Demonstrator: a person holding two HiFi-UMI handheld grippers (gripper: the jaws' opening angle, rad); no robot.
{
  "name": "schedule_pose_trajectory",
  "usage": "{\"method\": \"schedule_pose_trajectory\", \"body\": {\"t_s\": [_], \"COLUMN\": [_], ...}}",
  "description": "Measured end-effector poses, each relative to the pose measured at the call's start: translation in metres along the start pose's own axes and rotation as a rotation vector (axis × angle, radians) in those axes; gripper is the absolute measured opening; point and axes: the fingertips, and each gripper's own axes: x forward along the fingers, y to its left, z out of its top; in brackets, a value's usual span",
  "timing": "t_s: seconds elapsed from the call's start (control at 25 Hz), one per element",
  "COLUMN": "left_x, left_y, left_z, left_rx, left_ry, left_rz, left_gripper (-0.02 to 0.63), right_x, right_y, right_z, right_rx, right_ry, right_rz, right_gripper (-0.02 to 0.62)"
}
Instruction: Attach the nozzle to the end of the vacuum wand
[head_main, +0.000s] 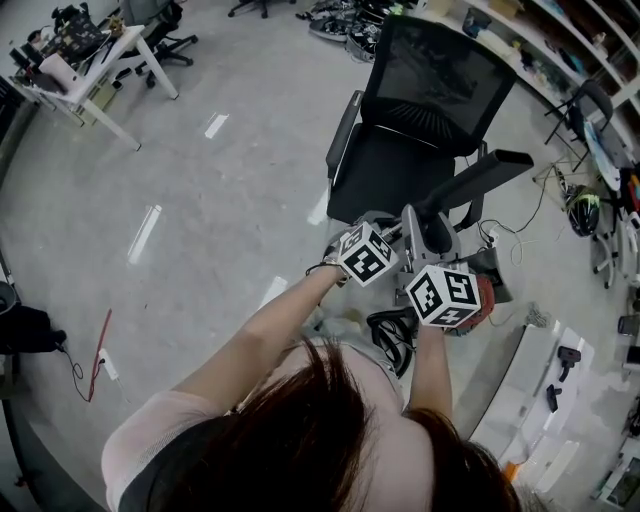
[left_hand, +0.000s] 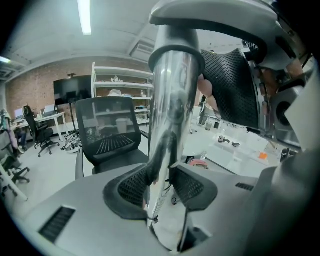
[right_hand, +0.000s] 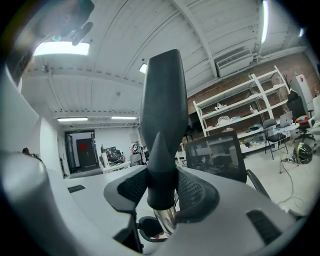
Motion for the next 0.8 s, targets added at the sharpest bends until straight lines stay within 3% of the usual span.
{"method": "schedule_pose_trajectory", "body": {"t_s": [0.44,0.6,0.8], "left_x": [0.0054,0.0054,0.0036], "left_y": [0.0,-0.0009,-0.0052], "left_z": [0.0038,0.0034,0.0031], "left_rx": [-0.008,0.01,0.069], "left_ry": [0.008,0.01,0.007], "left_rz": [0.002,-0.029,-0.123], "left_gripper": [0.158,0.158,0.158], "right_x": [0.001,0.0006,-0.0019], "right_y": [-0.0049,-0.0022,0.0013], "right_z": [0.0022,0.0015,0.0013], "right_rx": [-0.063,-0.061,-0.013], "right_ry": [-0.002,0.001,-0.002], "right_rz": [-0.105,-0.039,0.084], "right_gripper": [0.178,0.178,0.178]}}
